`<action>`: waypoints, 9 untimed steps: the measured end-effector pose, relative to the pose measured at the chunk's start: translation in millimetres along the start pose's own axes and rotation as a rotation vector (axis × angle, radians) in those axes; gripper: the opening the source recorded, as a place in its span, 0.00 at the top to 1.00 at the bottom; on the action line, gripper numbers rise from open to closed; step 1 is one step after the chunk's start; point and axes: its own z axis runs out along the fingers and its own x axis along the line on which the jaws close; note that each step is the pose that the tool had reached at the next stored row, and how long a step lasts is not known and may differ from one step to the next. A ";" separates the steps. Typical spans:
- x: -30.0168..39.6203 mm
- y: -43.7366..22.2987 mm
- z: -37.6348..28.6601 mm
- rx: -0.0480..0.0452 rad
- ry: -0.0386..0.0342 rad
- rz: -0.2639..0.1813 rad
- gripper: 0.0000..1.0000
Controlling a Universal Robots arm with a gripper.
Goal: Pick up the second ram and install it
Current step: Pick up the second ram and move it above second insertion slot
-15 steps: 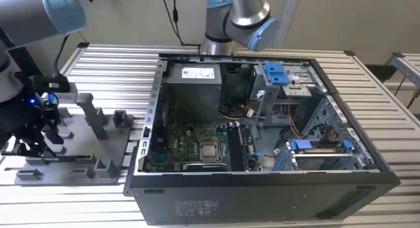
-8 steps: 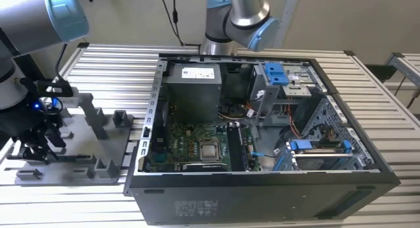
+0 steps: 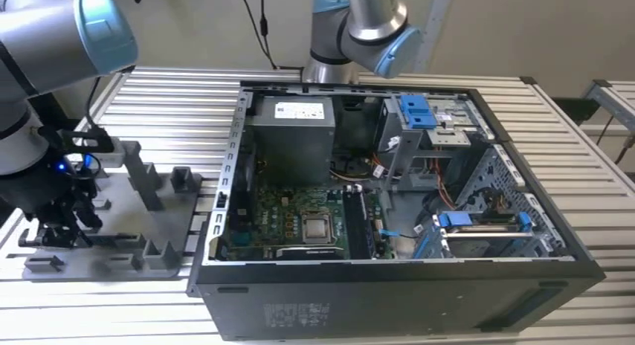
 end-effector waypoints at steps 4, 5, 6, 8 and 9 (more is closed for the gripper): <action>0.3 0.1 4.1 -0.0005 0.0006 -0.013 0.58; 0.4 0.2 5.1 -0.0007 0.0006 -0.016 0.58; 0.8 0.2 6.0 -0.0009 0.0006 -0.019 0.58; 1.5 0.1 7.4 -0.0009 0.0005 -0.025 0.58; 1.9 0.2 7.9 -0.0011 0.0005 -0.028 0.58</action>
